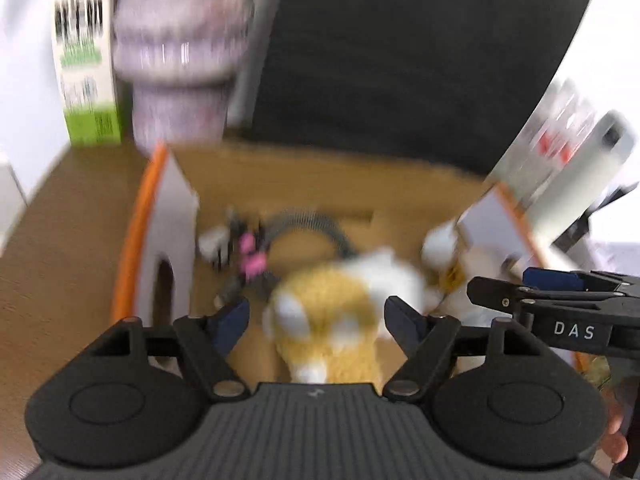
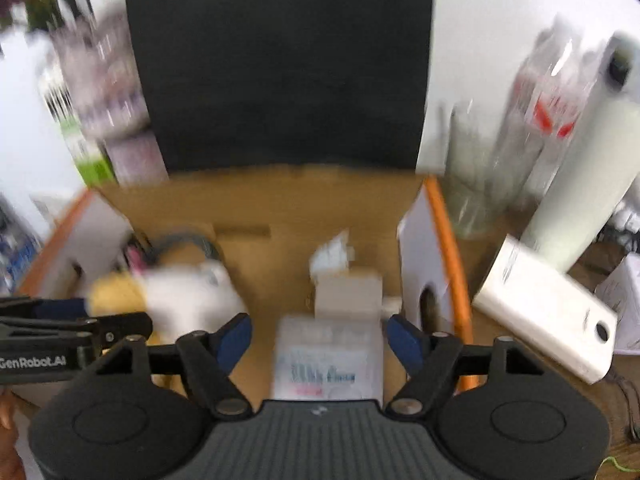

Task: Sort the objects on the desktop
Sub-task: 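Carry the plush dog and cotton-buds box into the cardboard box and release, then move both open tools back toward the purple pouch and red rose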

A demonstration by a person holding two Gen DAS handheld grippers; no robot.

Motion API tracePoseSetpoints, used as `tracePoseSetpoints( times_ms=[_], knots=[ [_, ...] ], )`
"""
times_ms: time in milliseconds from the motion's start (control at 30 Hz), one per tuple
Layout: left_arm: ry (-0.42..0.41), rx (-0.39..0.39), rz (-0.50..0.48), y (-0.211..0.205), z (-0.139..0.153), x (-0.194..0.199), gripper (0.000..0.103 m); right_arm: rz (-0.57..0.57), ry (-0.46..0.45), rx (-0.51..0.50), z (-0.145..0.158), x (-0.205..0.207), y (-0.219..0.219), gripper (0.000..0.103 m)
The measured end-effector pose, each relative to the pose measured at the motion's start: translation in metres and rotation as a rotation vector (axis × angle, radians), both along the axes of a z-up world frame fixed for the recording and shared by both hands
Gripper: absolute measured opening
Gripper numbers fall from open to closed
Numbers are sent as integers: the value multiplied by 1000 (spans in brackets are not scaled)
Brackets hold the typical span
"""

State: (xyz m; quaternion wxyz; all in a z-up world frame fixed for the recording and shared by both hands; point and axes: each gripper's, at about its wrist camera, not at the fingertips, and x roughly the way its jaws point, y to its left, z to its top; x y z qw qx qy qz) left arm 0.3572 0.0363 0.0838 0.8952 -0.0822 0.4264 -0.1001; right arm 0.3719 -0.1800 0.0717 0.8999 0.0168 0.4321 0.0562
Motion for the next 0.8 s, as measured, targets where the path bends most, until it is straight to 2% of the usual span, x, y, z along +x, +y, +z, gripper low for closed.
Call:
tracePoseSetpoints(
  times_ms=[67, 167, 267, 333, 500, 567, 667, 800],
  knots=[
    [-26, 9, 24, 3, 17, -7, 81, -13, -29, -6, 16, -4, -2, 82],
    [-18, 35, 29, 5, 30, -22, 81, -1, -23, -2, 34, -16, -4, 82],
    [-25, 94, 35, 4, 41, -53, 82, 14, -36, 19, 43, -40, -9, 83],
    [-60, 129, 48, 7, 49, -84, 82, 21, -57, 18, 50, -69, -12, 85],
    [-169, 131, 37, 9, 64, -177, 90, 35, -115, -4, 54, -159, -21, 86],
    [-176, 107, 31, 9, 60, -211, 90, 56, -142, 4, 55, -197, -23, 87],
    [-190, 60, 37, 6, 49, -258, 90, 52, -213, -6, 52, -256, -26, 95],
    [-207, 34, 16, -8, 32, -318, 93, 13, -285, -25, 40, -323, -25, 95]
  ],
)
